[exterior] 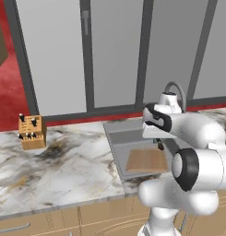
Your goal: Move the cutting board and knife to the sink. Then move spray from the cabinet to the counter.
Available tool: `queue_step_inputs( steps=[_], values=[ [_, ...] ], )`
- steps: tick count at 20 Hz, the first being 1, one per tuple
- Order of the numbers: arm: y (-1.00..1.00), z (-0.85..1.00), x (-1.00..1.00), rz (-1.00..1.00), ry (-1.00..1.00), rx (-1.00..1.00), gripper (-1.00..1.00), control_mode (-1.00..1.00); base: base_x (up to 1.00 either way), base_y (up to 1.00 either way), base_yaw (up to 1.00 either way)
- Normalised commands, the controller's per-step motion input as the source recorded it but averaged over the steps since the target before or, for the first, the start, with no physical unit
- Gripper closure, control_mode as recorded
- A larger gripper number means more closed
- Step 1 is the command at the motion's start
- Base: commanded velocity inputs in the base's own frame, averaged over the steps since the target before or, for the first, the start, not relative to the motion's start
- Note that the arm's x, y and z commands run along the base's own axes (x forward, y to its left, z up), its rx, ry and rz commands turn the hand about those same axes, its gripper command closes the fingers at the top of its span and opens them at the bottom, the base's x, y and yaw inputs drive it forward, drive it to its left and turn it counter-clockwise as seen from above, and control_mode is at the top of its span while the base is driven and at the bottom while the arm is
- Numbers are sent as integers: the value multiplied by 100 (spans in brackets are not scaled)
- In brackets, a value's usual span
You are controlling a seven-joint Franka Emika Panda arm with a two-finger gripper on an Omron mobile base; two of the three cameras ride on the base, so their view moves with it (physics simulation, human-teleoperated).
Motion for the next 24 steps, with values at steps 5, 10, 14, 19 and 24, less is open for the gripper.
queue_step_inputs(
  steps=[5,10,14,19,24],
  values=[
    [-22,-49,58,1,10,4,100,-100,0,0,0],
    [-11,-45,49,0,13,1,100,-100,0,0,0],
    [-5,-33,22,1,18,1,100,-100,0,0,0],
    [0,-39,0,1,18,1,100,-100,0,0,0],
    [0,-27,0,0,17,3,100,-100,0,0,0]
  ],
)
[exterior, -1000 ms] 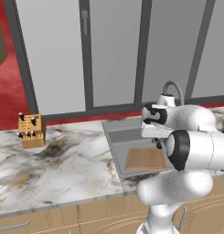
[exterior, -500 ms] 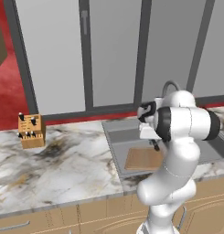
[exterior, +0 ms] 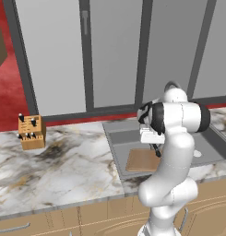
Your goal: Move the cutting board and knife to the sink. Then move spray from the cabinet to the counter.
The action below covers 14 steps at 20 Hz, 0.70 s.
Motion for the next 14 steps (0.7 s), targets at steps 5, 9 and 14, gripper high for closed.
queue_step_inputs(
  steps=[5,9,14],
  values=[
    [0,-7,-3,0,5,1,100,-100,0,0,0],
    [-9,-3,-30,0,0,1,100,-100,0,0,0],
    [-8,-10,-42,0,0,1,100,-100,0,0,0]
  ],
)
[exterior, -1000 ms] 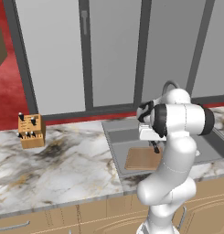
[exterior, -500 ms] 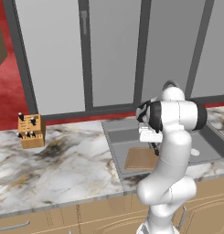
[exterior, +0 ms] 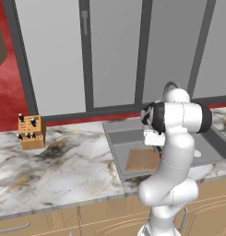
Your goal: Move the cutting board and knife to the sink. Then move spray from the cabinet to the counter.
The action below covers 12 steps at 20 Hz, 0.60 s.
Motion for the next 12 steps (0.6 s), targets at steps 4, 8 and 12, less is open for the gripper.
queue_step_inputs(
  steps=[4,8,12],
  values=[
    [-1,-10,-43,0,0,0,100,-100,0,0,0],
    [0,-10,-41,0,2,0,100,-100,0,0,0],
    [0,-13,-30,0,7,0,100,-100,0,0,0]
  ],
)
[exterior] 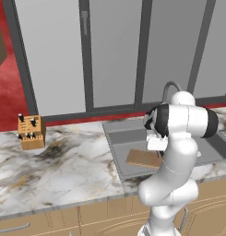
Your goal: Move the cutting board and knife to the sink. Then move spray from the cabinet to the counter.
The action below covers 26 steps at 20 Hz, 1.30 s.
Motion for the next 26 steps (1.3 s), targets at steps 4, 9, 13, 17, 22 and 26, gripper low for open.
queue_step_inputs(
  steps=[4,9,13,17,22,26],
  values=[
    [0,-14,-28,0,10,0,100,-100,0,0,0],
    [0,-8,-21,0,8,0,100,-100,0,0,0],
    [0,0,0,0,1,0,-100,-100,0,0,0],
    [0,0,0,0,0,0,-100,-100,0,0,0],
    [0,0,0,0,0,0,-100,-100,0,0,0],
    [0,9,-15,0,-6,0,-100,-100,0,0,0]
  ],
)
